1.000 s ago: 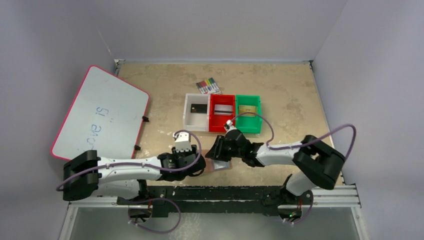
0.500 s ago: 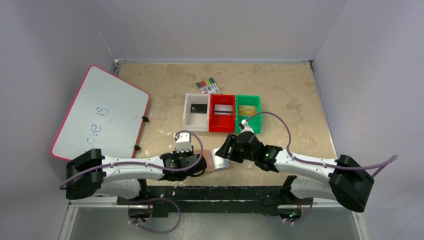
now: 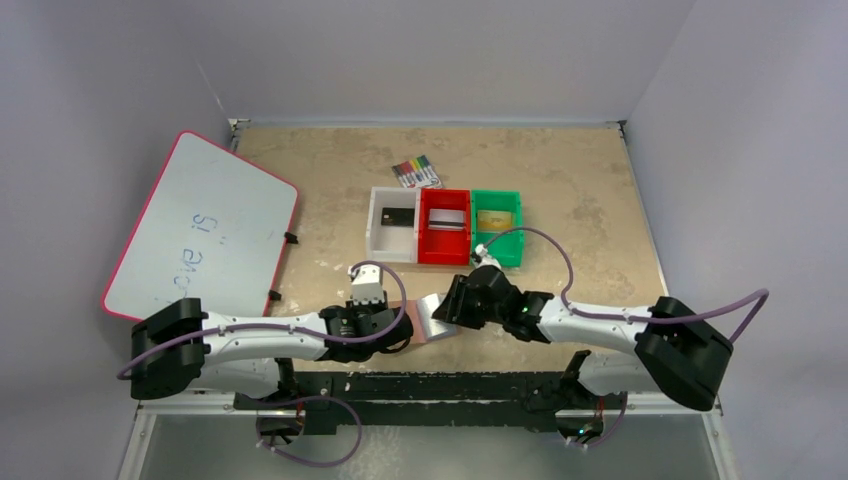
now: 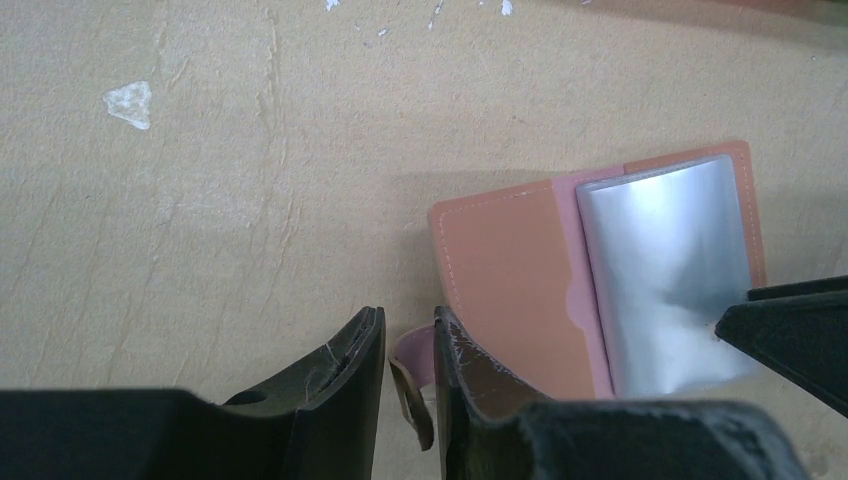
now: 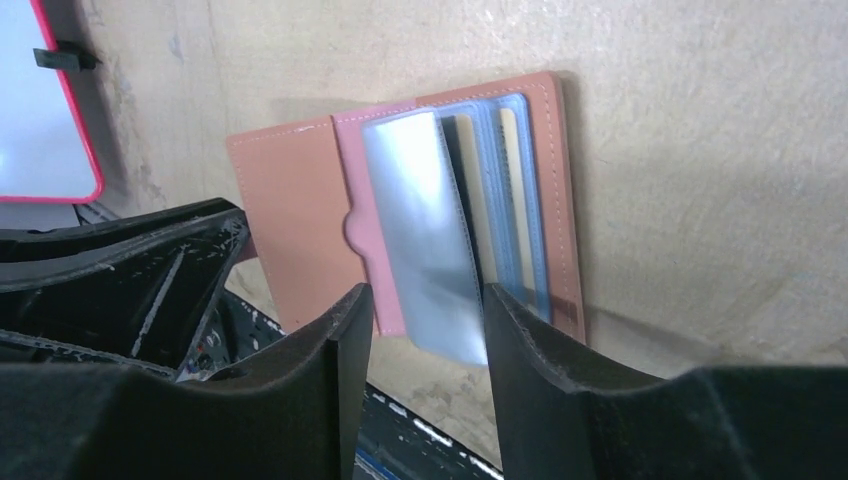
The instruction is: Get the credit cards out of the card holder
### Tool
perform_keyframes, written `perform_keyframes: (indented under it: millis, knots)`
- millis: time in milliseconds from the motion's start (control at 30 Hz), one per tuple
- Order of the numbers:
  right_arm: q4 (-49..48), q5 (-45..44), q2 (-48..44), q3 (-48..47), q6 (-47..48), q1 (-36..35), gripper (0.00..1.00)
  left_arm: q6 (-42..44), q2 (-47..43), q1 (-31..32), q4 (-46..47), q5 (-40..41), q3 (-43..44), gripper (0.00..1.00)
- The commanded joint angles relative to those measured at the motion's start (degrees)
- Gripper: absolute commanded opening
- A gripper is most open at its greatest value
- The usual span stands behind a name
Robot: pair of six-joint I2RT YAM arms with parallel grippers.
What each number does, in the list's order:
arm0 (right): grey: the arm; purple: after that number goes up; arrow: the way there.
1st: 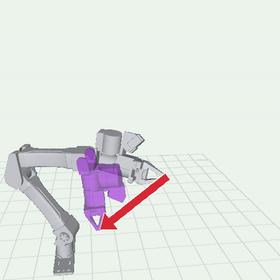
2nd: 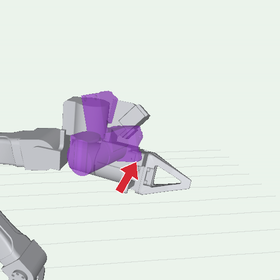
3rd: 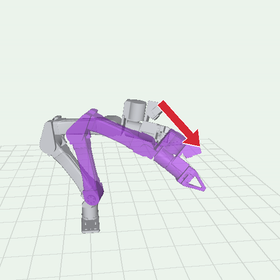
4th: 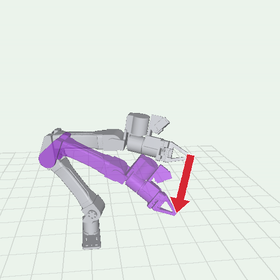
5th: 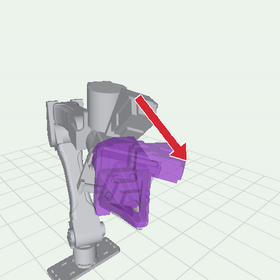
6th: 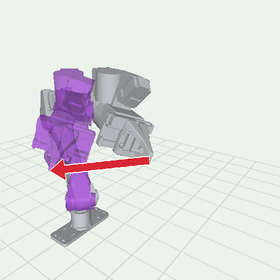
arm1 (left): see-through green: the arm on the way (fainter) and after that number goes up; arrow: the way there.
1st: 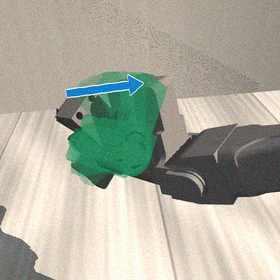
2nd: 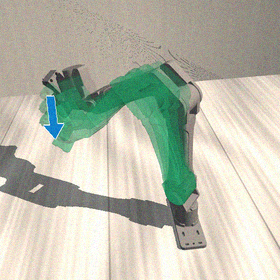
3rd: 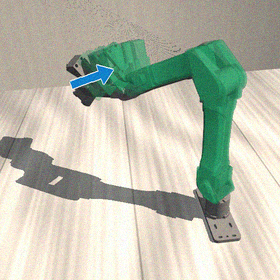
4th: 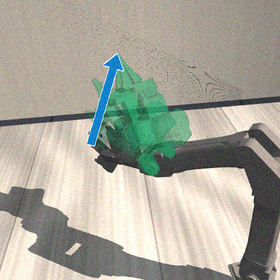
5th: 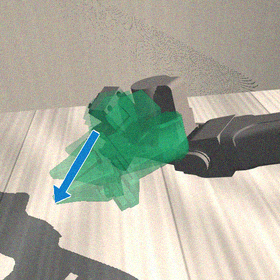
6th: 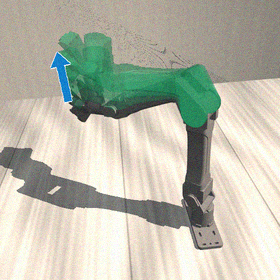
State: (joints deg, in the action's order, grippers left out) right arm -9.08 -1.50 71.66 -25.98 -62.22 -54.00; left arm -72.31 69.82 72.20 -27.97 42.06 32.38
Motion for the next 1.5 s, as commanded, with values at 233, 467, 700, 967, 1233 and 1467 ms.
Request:
perform_keyframes:
  millis: [233,467,700,967,1233,1467]
  knots:
    - [-0.2,0.1,1.6,-5.7,4.2,-0.2,0.49,1.4,1.3,0.4,0.1,1.5,2.9,0.24]
    - [-5.2,6.4,3.2,-6.8,7.1,-0.3,0.49,1.4,1.6,0.4,-0.7,2.1,3.5,0.24]
    - [-15.3,15.2,9.9,-8.6,9.0,-0.9,0.46,0.3,-0.9,0.3,-1.0,3.3,2.5,0.24]
    - [-16.6,16.8,15.8,-11.6,9.7,-2.2,0.52,-0.7,-2.0,0.3,-2.5,3.6,1.7,0.24]
    - [-14.5,14.3,18.9,-11.9,8.2,-2.3,0.46,-1.1,-2.1,0.4,-2.9,4.1,1.6,0.24]
    - [-16.4,13.4,24.3,-10.9,5.9,-2.7,0.45,-1.5,-2.1,0.3,-4.1,4.5,2.0,0.25]
